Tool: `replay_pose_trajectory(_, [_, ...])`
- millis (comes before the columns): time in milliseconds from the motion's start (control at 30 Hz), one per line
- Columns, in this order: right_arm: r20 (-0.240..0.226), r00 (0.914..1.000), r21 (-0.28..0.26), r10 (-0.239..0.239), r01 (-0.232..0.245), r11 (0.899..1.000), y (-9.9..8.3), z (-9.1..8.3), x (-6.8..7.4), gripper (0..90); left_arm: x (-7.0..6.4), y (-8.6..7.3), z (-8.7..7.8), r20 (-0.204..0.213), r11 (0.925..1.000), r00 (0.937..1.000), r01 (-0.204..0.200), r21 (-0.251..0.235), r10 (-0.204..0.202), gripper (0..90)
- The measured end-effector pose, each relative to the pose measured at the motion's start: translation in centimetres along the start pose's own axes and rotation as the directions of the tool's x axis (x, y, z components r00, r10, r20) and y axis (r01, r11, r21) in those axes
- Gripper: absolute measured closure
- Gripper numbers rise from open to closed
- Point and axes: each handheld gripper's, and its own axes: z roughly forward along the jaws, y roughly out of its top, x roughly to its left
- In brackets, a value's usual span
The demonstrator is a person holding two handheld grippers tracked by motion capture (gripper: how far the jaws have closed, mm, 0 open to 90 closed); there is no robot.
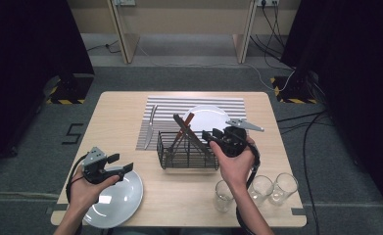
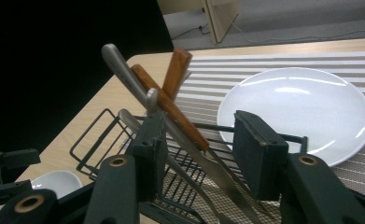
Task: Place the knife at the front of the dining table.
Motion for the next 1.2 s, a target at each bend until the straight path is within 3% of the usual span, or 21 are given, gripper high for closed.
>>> replay_pose_trajectory(400, [-0.020,0.9995,0.015,-0.023,0.023,1.000,0.2,0.8,1.3,55.2,0.0,-1.2,-0.5,-0.001,0.9998,0.9999,0.014,-0.015,-0.014,28.7])
replay_pose_trajectory(1200, [-0.072,0.9933,0.056,-0.091,0.095,0.994,0.6,3.4,4.8,58.7,-0.2,-1.0,-0.7,0.014,0.9994,0.9997,0.019,-0.028,-0.019,28.5])
